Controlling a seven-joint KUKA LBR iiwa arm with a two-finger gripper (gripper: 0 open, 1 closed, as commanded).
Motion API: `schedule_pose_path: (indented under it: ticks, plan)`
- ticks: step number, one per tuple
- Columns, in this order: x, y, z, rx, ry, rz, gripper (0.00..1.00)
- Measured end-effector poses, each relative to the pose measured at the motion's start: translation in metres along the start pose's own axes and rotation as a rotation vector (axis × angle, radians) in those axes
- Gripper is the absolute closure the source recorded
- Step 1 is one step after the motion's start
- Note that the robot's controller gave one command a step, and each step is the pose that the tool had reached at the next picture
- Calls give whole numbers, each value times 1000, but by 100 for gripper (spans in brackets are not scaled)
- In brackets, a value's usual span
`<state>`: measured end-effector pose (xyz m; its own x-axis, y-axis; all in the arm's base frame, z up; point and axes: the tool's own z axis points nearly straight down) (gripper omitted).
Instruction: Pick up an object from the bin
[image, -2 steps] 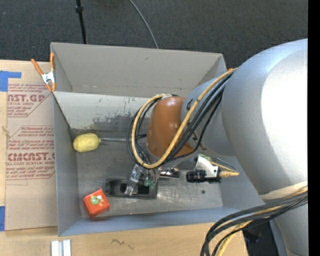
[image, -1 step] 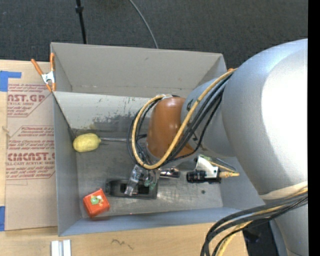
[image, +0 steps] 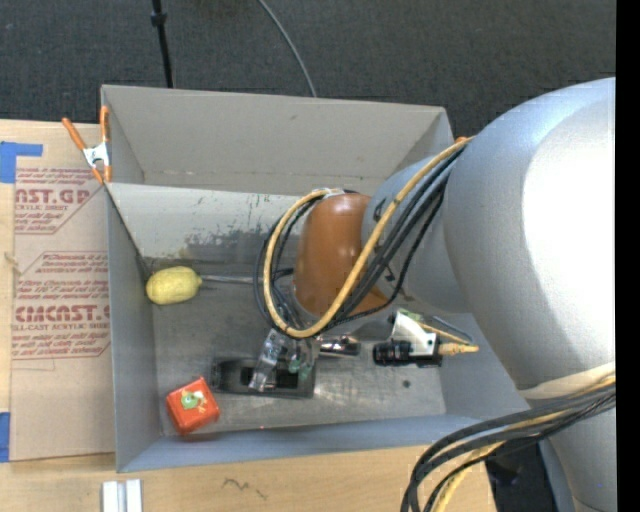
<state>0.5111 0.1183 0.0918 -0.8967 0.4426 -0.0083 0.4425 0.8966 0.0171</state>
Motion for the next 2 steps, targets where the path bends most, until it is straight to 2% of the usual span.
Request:
schedule_pose_path:
  ticks: [2]
  plan:
    - [0,0,0,-1,-1,0,100]
